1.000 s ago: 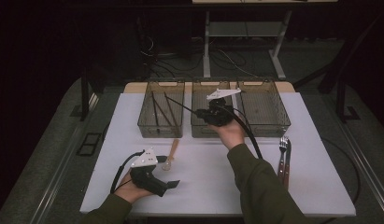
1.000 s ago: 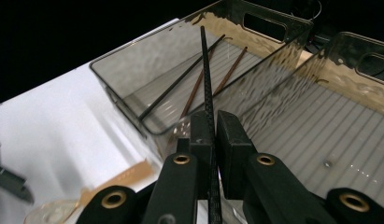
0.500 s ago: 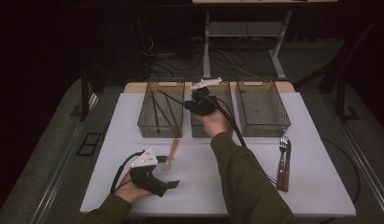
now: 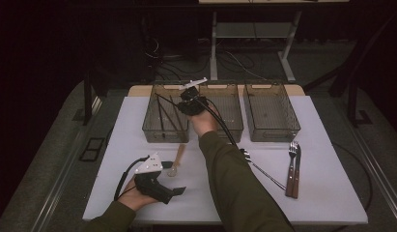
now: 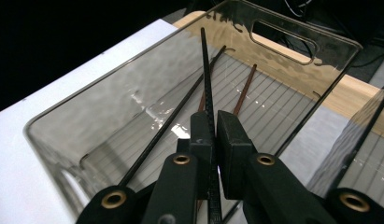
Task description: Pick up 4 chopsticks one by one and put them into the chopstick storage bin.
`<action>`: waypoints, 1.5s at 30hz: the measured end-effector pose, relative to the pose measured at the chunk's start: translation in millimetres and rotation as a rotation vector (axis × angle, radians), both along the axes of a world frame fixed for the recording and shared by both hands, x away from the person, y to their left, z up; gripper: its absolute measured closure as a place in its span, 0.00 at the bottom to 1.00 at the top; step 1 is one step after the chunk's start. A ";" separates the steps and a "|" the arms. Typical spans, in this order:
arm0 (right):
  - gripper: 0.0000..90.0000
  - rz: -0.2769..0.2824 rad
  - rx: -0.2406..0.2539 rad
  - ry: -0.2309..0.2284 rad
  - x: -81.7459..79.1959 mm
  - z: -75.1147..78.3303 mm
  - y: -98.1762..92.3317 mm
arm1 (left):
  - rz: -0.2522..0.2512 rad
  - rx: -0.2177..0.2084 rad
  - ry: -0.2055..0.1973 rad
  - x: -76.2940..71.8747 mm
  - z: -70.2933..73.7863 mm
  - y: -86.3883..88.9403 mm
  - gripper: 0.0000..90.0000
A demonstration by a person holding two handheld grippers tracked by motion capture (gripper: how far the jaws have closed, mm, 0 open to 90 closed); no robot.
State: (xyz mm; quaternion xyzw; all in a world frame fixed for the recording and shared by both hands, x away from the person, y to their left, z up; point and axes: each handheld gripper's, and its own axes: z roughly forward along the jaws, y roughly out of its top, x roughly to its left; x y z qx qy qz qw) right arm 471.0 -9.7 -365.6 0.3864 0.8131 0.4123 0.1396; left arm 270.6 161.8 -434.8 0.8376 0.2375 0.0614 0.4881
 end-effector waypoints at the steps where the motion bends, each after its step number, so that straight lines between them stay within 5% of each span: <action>1: 0.94 -0.003 0.001 0.002 1.9 -1.4 1.9 | -0.001 -0.001 0.000 -0.1 0.1 0.1 0.00; 10: 0.93 -0.011 -0.001 0.013 8.0 -8.0 12.0 | 0.000 -0.005 0.005 0.0 0.1 0.0 0.00; 14: 0.73 0.003 0.002 0.039 9.0 -10.6 11.6 | 0.000 -0.004 0.005 0.0 0.0 0.0 0.00; 16: 0.68 0.002 -0.019 0.032 7.9 -9.7 10.5 | -0.001 -0.004 0.005 0.0 0.0 -0.1 0.00; 26: 0.45 0.054 0.063 0.063 -0.8 -2.3 0.7 | -0.003 0.001 -0.001 0.9 -0.3 0.3 0.00; 36: 0.31 0.096 0.113 0.023 -25.9 7.4 -36.4 | 0.006 0.001 0.003 1.3 -1.7 -0.4 0.00; 45: 0.22 0.146 0.100 0.000 -55.2 7.0 -73.5 | 0.023 0.004 0.013 1.1 -2.6 -0.9 0.00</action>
